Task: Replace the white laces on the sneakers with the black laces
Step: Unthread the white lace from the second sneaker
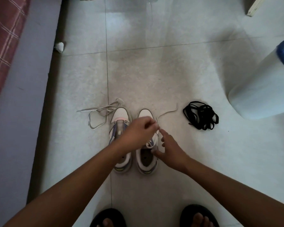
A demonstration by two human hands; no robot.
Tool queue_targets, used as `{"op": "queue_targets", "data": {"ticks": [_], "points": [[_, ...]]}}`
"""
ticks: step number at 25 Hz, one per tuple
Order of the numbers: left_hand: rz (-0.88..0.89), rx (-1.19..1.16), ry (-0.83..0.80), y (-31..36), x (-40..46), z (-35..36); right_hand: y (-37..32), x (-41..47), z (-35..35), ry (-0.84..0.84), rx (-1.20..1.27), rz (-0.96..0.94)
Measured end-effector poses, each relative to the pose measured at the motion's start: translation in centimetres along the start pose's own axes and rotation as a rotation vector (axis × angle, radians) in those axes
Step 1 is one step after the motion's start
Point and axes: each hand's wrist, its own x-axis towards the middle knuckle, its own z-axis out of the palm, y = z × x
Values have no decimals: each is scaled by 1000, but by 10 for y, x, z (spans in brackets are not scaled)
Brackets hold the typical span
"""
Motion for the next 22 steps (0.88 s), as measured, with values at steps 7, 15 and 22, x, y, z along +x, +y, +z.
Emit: {"op": "queue_targets", "data": {"ticks": [7,15,22], "points": [[41,-244,255,24,32,-41,-10,10,5,45,-218,-83],[61,640,32,-77,1,37,-28,28,-10,191,392,92],[260,685,166,-86,-10,45,-8,-3,22,123,28,10]]}}
